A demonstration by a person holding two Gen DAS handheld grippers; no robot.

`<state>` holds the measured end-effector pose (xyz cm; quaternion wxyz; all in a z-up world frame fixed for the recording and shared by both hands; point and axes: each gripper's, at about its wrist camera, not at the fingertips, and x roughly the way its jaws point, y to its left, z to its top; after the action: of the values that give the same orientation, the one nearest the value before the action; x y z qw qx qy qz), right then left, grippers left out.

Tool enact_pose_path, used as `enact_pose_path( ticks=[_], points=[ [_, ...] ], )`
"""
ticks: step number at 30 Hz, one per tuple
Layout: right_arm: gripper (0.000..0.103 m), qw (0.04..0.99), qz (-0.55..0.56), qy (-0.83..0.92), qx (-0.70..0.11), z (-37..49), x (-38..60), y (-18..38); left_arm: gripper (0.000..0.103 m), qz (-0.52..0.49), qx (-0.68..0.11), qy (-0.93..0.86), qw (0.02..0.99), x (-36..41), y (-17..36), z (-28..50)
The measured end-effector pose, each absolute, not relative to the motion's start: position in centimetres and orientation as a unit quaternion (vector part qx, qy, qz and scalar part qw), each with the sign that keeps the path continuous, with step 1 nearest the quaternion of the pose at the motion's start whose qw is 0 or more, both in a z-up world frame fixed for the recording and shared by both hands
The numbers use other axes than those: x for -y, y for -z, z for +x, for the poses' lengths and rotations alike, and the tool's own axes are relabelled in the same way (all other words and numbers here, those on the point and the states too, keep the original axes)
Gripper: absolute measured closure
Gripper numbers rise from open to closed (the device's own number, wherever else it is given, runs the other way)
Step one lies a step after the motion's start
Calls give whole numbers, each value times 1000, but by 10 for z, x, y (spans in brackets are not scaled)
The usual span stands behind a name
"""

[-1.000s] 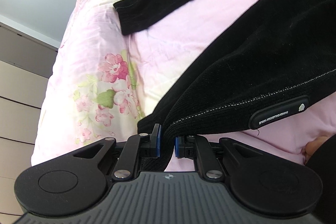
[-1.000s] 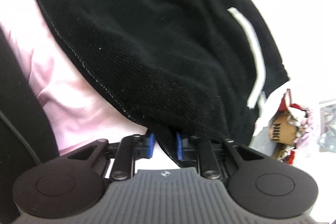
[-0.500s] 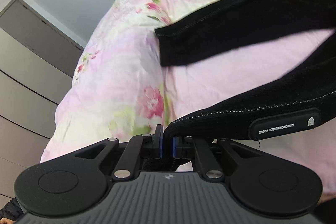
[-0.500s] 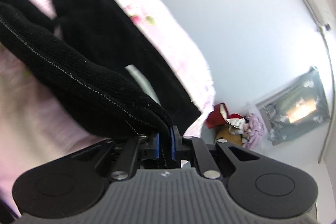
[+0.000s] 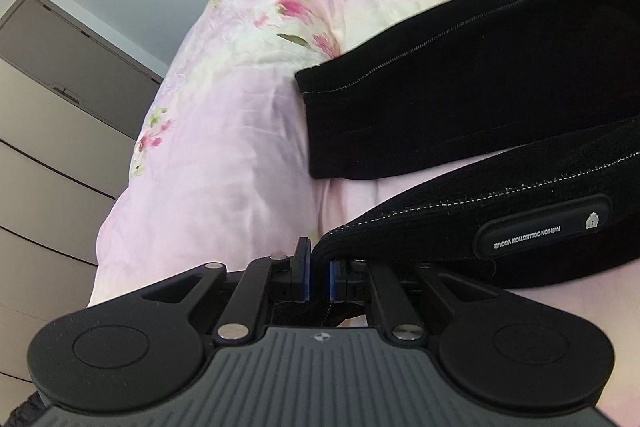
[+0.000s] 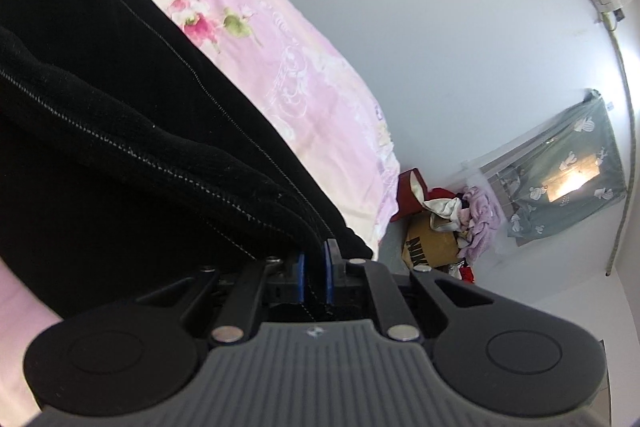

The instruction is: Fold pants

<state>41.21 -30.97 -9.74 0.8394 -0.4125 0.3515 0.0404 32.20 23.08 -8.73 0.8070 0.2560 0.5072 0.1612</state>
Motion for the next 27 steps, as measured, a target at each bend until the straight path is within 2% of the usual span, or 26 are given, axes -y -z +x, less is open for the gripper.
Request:
enact_pose_path(
  ticks=[5, 13, 20, 27],
  points=[
    [100, 839, -400, -30, -367, 453, 304, 122, 94, 243, -503, -182, 809, -237, 97, 363],
    [100, 864, -341, -3, -372, 534, 311, 99, 94, 249, -495, -200, 808, -235, 69, 446],
    [100, 850, -331, 4, -411, 608, 306, 146, 94, 256, -533, -224, 775, -229, 120, 519],
    [100, 840, -309, -1, -446, 650, 311, 183, 93, 238, -540, -241, 771, -239, 163, 551]
  ],
)
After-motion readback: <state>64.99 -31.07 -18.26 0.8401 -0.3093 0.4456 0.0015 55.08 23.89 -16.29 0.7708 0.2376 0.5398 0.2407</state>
